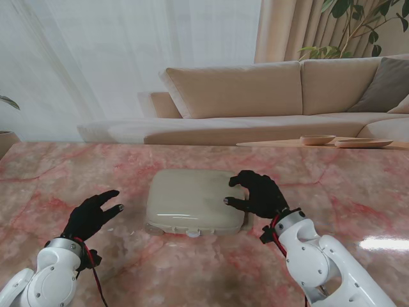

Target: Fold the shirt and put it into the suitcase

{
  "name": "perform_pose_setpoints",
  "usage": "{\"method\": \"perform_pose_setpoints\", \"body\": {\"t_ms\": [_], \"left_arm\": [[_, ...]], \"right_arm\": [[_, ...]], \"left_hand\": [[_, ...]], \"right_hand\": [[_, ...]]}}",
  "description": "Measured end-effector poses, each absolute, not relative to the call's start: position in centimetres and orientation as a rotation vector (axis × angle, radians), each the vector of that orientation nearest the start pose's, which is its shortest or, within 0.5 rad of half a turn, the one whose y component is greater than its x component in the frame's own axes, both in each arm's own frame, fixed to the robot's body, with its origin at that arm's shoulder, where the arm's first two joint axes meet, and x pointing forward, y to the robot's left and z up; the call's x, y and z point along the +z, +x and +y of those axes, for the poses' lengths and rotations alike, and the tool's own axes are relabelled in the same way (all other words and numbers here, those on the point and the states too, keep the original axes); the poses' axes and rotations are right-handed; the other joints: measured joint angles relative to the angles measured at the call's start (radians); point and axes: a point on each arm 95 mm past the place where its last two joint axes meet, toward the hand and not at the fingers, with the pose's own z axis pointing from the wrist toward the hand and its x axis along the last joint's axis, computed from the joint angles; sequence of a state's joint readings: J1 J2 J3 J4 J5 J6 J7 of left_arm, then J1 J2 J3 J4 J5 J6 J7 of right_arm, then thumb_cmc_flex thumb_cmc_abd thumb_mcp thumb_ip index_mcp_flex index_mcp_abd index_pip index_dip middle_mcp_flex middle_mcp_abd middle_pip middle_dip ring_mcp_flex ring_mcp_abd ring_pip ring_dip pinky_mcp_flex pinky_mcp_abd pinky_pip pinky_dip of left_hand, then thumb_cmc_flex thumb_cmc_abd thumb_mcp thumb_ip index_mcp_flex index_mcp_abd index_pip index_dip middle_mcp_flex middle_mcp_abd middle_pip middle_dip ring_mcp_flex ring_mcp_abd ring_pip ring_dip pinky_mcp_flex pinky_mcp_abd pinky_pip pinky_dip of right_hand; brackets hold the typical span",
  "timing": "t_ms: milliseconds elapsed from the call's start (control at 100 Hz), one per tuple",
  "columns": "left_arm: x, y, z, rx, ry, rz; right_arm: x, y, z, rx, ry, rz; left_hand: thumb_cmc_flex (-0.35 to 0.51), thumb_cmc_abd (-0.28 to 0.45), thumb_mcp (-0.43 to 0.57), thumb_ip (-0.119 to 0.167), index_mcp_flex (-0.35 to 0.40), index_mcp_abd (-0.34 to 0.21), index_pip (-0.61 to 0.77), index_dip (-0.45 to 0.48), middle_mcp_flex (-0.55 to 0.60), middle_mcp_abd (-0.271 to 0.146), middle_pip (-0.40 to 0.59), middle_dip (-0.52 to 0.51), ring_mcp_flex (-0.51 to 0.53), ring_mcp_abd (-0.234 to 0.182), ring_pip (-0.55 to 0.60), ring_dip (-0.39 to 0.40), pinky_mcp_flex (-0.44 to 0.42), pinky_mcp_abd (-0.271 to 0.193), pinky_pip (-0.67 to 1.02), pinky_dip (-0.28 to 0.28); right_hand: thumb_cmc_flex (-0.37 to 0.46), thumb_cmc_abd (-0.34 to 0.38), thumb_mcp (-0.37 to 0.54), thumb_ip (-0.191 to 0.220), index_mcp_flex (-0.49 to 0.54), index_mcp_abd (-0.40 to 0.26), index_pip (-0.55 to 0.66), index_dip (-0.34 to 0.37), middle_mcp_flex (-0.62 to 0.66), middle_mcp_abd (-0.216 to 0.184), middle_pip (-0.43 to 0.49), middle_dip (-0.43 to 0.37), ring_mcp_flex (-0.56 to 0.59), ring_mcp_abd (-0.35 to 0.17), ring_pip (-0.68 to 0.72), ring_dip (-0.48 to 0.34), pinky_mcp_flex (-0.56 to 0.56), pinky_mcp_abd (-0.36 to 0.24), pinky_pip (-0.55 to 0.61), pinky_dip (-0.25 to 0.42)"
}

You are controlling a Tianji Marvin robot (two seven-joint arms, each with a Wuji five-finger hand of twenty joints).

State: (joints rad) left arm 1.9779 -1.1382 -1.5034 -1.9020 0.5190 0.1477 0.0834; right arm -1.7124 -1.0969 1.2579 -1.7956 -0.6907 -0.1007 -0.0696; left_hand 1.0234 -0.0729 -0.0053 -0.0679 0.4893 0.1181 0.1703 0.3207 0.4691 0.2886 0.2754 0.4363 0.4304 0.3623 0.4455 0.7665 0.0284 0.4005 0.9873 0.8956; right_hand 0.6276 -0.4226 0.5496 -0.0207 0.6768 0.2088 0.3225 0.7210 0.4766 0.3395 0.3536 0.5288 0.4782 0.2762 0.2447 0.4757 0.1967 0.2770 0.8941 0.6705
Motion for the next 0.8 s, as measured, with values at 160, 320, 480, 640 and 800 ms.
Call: {"method": "perform_pose_setpoints", "body": {"t_ms": [160,320,480,640,800], "left_arm": [[-31.4,31.2,5.9,-1.601,-1.801,0.938],[-30.8,30.9,5.4,-1.625,-1.778,0.945],[-30.1,30.7,4.9,-1.657,-1.749,0.952],[-29.4,30.5,4.3,-1.693,-1.734,0.970],[-29.1,30.8,3.8,-1.724,-1.747,0.986]], "right_arm": [[-29.1,35.6,5.0,-2.529,-1.724,-1.793],[-29.0,35.9,7.1,-2.542,-1.588,-1.884],[-29.4,36.3,8.4,-2.523,-1.550,-1.900],[-30.4,37.0,8.8,-2.490,-1.549,-1.970],[-31.1,37.6,8.4,-2.471,-1.561,-2.015]], "left_hand": [[0.000,0.000,0.000,0.000,0.000,-0.012,0.003,0.005,0.025,0.000,0.000,0.000,0.004,0.000,0.000,0.000,0.002,0.000,0.000,0.010],[0.000,0.000,0.000,0.000,0.000,-0.017,0.006,0.010,0.025,0.000,0.000,0.000,0.006,0.000,0.000,0.000,0.014,0.000,0.000,0.019],[0.000,0.000,0.000,0.000,0.000,-0.028,0.015,0.010,0.061,-0.001,0.000,0.000,0.031,0.000,0.011,0.005,0.036,0.001,0.026,0.033],[0.000,0.000,0.000,0.000,0.001,-0.043,0.016,0.010,0.079,-0.002,0.000,0.000,0.054,0.000,0.021,0.010,0.037,0.001,0.036,0.036],[0.000,0.000,0.000,0.000,0.002,-0.049,0.017,0.010,0.100,-0.003,0.000,0.000,0.054,0.000,0.022,0.016,0.037,0.001,0.036,0.036]], "right_hand": [[0.051,-0.062,0.139,0.039,0.000,-0.001,0.000,0.000,0.001,-0.013,0.031,-0.001,0.035,-0.014,0.005,-0.009,0.020,-0.016,0.001,-0.047],[0.063,-0.100,0.268,0.059,0.000,-0.003,0.001,0.000,0.024,-0.024,0.072,-0.001,0.048,-0.023,0.045,-0.009,0.037,-0.031,0.029,-0.071],[0.085,-0.102,0.315,0.103,0.000,-0.016,0.001,0.000,0.025,-0.025,0.091,-0.001,0.048,-0.023,0.064,-0.009,0.042,-0.040,0.052,-0.082],[0.085,-0.102,0.315,0.103,-0.033,-0.028,0.002,0.000,0.025,-0.025,0.102,-0.001,0.048,-0.023,0.068,-0.009,0.042,-0.040,0.054,-0.083],[0.085,-0.098,0.315,0.103,-0.040,-0.028,0.002,0.000,0.022,-0.025,0.103,-0.001,0.048,-0.031,0.076,-0.009,0.015,-0.096,0.059,-0.083]]}}
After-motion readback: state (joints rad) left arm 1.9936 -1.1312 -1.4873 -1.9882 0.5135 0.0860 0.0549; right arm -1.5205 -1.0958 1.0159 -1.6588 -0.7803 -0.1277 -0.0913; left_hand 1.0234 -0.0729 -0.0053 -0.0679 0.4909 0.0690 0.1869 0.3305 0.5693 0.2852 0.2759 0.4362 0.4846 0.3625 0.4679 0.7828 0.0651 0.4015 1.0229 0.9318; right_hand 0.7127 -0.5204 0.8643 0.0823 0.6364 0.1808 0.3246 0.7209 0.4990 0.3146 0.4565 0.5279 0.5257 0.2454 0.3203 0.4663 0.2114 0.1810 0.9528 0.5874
